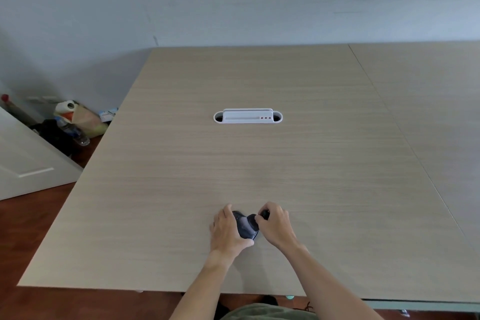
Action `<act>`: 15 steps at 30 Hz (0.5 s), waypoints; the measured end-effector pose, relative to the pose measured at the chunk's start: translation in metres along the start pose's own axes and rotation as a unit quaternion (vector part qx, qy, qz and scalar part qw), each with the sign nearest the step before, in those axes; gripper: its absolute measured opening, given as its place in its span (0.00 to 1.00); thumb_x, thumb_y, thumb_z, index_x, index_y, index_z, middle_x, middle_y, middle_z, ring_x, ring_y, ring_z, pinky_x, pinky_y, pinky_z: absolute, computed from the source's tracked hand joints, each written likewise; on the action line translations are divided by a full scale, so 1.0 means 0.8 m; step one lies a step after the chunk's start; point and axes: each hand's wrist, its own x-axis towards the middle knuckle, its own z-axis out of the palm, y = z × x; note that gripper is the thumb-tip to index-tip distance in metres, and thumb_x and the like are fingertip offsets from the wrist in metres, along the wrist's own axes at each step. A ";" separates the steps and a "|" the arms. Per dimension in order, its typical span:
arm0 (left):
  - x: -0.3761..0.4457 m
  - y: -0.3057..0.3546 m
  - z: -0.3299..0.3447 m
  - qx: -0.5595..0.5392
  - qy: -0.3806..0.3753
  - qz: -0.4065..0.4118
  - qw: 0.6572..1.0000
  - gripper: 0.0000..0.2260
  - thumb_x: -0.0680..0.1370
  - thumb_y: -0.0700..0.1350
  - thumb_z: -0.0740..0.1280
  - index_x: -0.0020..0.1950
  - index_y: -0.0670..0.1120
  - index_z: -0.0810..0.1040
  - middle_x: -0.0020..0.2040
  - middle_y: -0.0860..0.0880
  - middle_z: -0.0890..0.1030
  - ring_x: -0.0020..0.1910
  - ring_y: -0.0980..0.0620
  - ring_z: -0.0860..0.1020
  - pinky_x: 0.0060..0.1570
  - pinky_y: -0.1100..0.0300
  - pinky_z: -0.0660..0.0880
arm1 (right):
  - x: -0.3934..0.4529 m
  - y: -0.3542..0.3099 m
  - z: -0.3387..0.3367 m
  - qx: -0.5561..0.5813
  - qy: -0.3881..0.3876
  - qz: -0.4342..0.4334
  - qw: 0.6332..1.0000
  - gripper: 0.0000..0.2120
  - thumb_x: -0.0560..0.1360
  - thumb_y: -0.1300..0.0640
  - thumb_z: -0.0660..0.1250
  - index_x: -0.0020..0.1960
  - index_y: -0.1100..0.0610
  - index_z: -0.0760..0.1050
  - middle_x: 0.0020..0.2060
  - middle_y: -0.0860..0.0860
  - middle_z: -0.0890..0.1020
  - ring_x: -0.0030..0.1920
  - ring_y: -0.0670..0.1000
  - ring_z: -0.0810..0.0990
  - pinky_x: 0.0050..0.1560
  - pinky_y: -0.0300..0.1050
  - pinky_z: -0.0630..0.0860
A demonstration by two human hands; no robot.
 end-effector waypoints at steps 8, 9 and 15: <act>0.006 -0.007 -0.014 0.042 -0.042 0.033 0.998 0.51 0.55 0.57 0.77 0.73 0.49 0.57 0.64 0.52 0.71 0.66 0.50 0.67 0.62 0.57 0.63 | 0.002 0.003 -0.004 0.032 0.009 -0.005 0.999 0.03 0.70 0.62 0.64 0.41 0.60 0.77 0.37 0.52 0.81 0.40 0.54 0.78 0.37 0.49 0.75; 0.006 -0.008 -0.015 0.042 -0.044 0.039 0.997 0.51 0.55 0.57 0.77 0.73 0.49 0.57 0.64 0.52 0.71 0.66 0.50 0.67 0.62 0.57 0.62 | 0.001 0.003 -0.002 0.033 -0.010 -0.013 0.999 0.02 0.70 0.62 0.65 0.40 0.60 0.77 0.37 0.52 0.82 0.40 0.54 0.78 0.39 0.49 0.76; 0.007 -0.006 -0.020 0.047 -0.056 0.057 0.996 0.50 0.56 0.54 0.76 0.73 0.49 0.56 0.65 0.53 0.71 0.66 0.50 0.68 0.60 0.58 0.62 | -0.004 0.005 0.003 -0.021 0.043 0.028 0.998 0.03 0.73 0.60 0.62 0.44 0.58 0.75 0.39 0.52 0.80 0.39 0.55 0.77 0.32 0.46 0.67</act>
